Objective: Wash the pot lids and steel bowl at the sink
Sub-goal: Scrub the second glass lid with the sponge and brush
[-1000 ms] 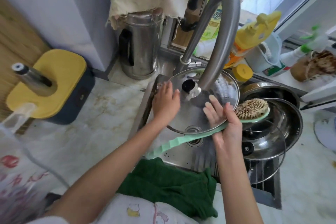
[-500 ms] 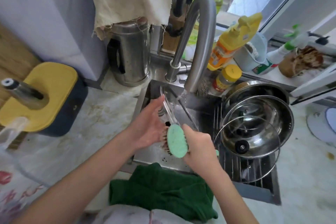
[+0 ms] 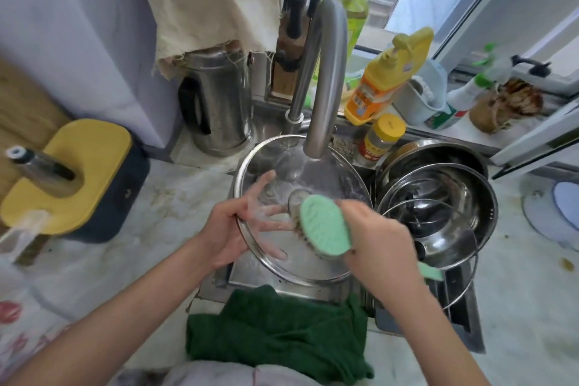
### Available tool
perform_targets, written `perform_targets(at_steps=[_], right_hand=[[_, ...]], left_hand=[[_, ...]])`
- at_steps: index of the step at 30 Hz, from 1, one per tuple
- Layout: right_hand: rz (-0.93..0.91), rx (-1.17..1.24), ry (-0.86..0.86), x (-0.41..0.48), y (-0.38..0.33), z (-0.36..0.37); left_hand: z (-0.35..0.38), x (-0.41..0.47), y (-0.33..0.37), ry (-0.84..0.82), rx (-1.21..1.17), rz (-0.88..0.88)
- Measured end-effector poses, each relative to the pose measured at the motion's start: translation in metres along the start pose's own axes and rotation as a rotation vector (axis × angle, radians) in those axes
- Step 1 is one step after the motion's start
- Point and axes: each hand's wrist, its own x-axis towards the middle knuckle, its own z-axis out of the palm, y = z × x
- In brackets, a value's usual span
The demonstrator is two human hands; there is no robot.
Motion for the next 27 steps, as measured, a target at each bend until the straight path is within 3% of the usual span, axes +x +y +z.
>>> perform_targets(at_steps=[3, 6, 10, 13, 16, 18, 21, 23, 27], right_hand=[[0.277, -0.069, -0.038, 0.004, 0.024, -0.009], [0.503, 0.036, -0.095, 0.012, 0.041, -0.018], [0.329, 0.121, -0.226, 0.026, 0.048, -0.025], [0.160, -0.071, -0.303, 0.052, 0.047, -0.006], [0.080, -0.056, -0.277, 0.076, 0.019, 0.016], [-0.100, 0.099, -0.326, 0.080, -0.001, 0.022], [-0.235, 0.486, -0.672, 0.070, -0.002, 0.011], [-0.213, 0.443, -0.773, 0.066, 0.021, 0.003], [0.080, -0.030, -0.360, 0.084, 0.053, 0.012]], left_hand=[[0.000, -0.006, 0.001, -0.025, -0.079, 0.012], [0.009, -0.009, 0.001, -0.025, -0.131, 0.012], [0.012, -0.008, 0.001, -0.196, -0.225, 0.016], [0.007, -0.007, -0.002, -0.360, -0.331, -0.046], [0.006, -0.004, -0.004, -0.292, -0.191, -0.056], [0.002, -0.002, -0.002, -0.167, -0.047, -0.023], [-0.010, -0.002, 0.001, 0.014, -0.013, 0.019], [-0.016, -0.004, 0.005, 0.018, -0.003, 0.052], [-0.015, -0.002, 0.009, -0.005, -0.003, 0.081]])
